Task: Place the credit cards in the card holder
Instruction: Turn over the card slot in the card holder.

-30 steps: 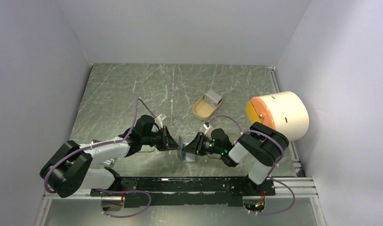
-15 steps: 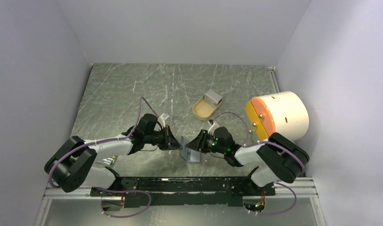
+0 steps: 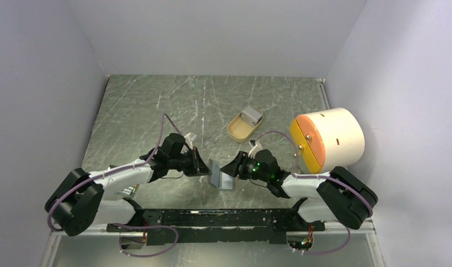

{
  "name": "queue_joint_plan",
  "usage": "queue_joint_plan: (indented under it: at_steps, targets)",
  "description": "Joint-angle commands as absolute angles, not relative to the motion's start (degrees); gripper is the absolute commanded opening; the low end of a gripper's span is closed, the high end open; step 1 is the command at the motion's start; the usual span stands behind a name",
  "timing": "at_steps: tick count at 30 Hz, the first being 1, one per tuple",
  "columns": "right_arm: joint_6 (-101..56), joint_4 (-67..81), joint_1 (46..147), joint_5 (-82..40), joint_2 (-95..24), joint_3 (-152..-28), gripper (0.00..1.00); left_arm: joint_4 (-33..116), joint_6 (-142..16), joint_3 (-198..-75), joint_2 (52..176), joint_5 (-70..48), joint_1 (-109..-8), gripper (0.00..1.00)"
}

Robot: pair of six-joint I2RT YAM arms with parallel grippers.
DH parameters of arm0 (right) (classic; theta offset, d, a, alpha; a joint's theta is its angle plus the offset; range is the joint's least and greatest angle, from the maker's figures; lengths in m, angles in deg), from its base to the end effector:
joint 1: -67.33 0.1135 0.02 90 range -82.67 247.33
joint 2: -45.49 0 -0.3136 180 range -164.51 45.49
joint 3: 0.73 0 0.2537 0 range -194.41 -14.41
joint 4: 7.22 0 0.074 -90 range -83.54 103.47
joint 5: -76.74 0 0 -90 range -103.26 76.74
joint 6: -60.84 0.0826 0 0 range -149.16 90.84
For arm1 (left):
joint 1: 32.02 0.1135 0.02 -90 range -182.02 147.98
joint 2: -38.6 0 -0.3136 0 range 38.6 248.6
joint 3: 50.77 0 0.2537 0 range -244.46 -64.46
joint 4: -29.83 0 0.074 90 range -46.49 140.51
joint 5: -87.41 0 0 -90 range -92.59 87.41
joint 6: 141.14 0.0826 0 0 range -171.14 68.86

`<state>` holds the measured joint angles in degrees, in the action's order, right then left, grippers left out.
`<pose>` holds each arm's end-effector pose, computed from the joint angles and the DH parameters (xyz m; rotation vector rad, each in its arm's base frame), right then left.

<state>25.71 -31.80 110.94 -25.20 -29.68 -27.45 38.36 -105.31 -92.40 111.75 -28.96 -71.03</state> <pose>0.1689 0.1845 0.1641 0.0676 2.2297 1.2494 0.1779 -0.1913 0.1858 -0.0608 2.5755 -1.2789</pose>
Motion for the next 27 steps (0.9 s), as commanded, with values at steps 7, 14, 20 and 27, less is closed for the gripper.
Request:
queue_joint_plan:
  at_steps: [7, 14, 20, 27]
  targets:
    - [20.66, -21.85, 110.92, -23.08, -29.24, -31.15, 0.28, 54.46, -100.56, -100.62, 109.11, -15.87, -74.57, 0.09]
    - [19.02, -24.19, 111.51, -23.21, -35.82, -33.06, 0.24, 55.15, -99.52, -104.95, 115.45, -15.31, -77.3, 0.09]
    - [18.42, -25.83, 112.39, -22.46, -39.89, -33.57, 0.22, 53.64, -99.46, -106.62, 117.86, -16.69, -78.62, 0.09]
    - [18.74, -25.01, 112.43, -21.28, -38.81, -32.25, 0.22, 51.92, -99.74, -106.28, 119.78, -17.98, -78.59, 0.09]
